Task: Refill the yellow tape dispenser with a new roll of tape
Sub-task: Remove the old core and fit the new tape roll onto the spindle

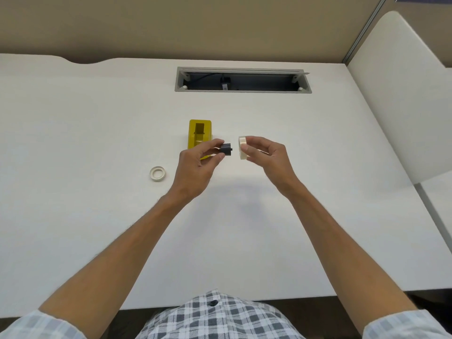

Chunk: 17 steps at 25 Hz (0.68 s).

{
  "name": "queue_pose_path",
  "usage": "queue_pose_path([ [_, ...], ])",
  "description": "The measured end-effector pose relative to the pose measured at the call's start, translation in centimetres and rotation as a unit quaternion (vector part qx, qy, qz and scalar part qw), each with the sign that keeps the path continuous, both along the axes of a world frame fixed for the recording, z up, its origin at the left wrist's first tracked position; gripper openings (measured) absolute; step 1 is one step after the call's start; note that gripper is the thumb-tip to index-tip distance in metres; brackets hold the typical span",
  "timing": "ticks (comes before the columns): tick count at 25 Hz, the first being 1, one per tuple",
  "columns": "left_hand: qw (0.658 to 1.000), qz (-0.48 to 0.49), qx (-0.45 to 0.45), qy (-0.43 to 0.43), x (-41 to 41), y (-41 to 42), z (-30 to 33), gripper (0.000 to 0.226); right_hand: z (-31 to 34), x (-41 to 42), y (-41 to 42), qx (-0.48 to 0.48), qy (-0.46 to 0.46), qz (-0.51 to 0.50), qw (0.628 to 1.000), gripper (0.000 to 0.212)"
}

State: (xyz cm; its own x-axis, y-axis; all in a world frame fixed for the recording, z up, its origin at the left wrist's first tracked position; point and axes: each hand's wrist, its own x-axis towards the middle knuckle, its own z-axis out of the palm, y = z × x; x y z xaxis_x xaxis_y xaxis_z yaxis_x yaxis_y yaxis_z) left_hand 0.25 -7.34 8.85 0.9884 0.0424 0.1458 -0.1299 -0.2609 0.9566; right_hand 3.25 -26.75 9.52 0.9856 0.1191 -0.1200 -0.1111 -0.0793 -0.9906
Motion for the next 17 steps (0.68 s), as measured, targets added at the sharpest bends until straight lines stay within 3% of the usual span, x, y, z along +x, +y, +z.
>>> queue_pose_path([
  [17, 0.999, -0.03, 0.005, -0.043, -1.7, 1.2, 1.2, 0.027, 2.0, -3.3, 1.6, 0.075, -0.039, 0.08, 0.993, 0.046],
])
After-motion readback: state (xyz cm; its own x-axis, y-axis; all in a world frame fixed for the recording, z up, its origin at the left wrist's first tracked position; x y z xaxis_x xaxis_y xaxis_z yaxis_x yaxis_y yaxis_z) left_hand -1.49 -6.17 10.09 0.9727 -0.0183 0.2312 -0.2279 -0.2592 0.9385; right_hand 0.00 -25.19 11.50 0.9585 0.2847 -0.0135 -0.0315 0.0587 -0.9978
